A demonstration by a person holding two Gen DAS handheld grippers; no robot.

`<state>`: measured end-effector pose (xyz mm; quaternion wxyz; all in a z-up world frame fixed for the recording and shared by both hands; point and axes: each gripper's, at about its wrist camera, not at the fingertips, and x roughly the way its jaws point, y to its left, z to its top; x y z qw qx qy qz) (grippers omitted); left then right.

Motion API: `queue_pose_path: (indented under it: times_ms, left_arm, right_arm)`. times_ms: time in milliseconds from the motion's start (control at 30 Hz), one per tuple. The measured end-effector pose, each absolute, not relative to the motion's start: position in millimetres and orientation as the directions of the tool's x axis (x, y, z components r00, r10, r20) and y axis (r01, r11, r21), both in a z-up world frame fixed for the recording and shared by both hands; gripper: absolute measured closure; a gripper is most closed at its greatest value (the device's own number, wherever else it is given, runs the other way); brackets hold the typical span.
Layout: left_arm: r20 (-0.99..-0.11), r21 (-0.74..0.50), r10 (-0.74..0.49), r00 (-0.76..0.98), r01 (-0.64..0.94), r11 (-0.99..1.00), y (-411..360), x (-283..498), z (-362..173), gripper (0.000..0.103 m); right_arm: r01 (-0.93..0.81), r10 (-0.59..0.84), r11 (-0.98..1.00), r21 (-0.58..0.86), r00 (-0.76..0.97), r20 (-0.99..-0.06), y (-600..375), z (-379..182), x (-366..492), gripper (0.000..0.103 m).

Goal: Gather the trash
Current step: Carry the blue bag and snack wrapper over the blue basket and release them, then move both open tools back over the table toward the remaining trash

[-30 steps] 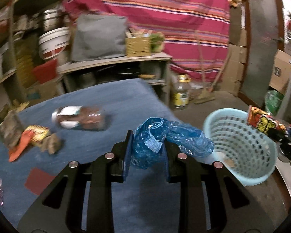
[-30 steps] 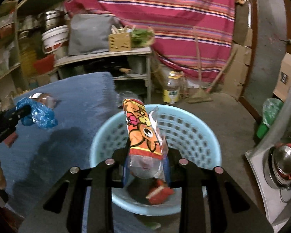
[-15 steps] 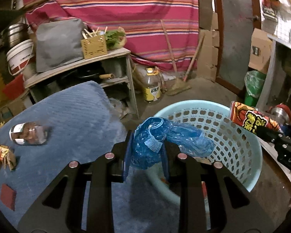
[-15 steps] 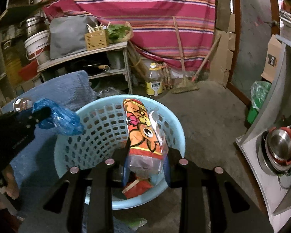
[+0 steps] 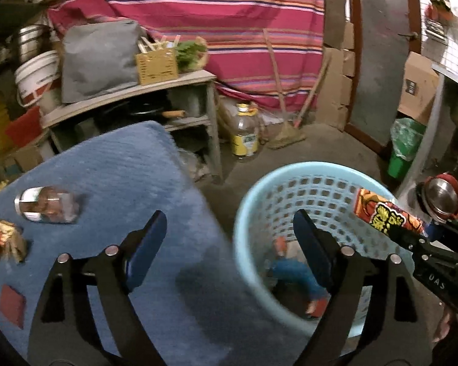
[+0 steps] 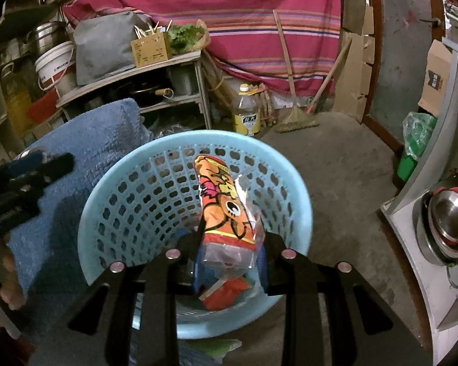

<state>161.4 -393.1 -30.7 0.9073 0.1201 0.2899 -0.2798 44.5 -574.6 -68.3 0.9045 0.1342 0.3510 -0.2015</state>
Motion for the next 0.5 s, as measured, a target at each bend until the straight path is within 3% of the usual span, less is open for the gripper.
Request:
queue_pose_path:
  times_ms: [267,333,367,500]
  left_arm:
    - [-0.563,0.062,-0.377,0.736,0.492,0.868,-332.0,174.1,-16.5,0.013]
    - [-0.561,0.058,-0.357,0.747,0.466,0.883,-312.8,180.0,-13.6,0.012]
    - [-0.560,0.057,-0.351,0.751,0.457,0.887,-306.0,181.5,-12.5,0.011]
    - [-0.553,0.049,-0.319,0.769,0.413,0.909,-268.7,190.0,-8.4,0.010]
  right_arm:
    - [0.443,-0.221,0.887,0.131,0.655,-0.722,-566.6,-85.3,79.2,0.070]
    - [0.445,-0.222,0.884,0.144,0.670,-0.709,-565.9,-87.0,85.3,0.037]
    - [0.461,-0.241,0.877,0.137,0.668,-0.704,-565.1,-87.3,86.5,0.015]
    - [0.505,-0.291,0.855,0.117,0.654,-0.698,-558.0,-87.6,89.6,0.014]
